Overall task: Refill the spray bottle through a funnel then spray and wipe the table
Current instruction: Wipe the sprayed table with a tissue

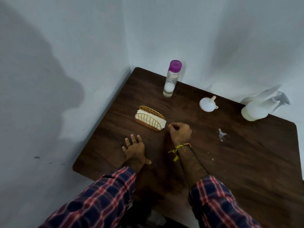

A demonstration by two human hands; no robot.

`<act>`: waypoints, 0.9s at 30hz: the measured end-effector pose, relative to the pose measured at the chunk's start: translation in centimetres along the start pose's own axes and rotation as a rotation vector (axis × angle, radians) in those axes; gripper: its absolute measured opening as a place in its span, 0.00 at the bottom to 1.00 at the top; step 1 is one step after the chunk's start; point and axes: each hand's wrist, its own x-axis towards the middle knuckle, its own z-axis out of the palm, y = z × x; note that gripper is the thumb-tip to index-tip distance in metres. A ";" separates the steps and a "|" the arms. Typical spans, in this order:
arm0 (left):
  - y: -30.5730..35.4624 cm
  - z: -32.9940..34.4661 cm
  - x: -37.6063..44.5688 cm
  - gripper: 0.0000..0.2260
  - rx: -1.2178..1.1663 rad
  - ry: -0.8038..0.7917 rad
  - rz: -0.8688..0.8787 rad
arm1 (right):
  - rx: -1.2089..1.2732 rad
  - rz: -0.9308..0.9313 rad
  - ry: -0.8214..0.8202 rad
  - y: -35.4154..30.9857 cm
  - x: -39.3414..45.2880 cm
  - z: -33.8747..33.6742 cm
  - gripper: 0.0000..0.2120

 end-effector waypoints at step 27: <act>-0.5 0.1 0.7 0.58 0.026 -0.062 -0.001 | 0.065 -0.408 0.220 -1.4 -2.0 2.6 0.05</act>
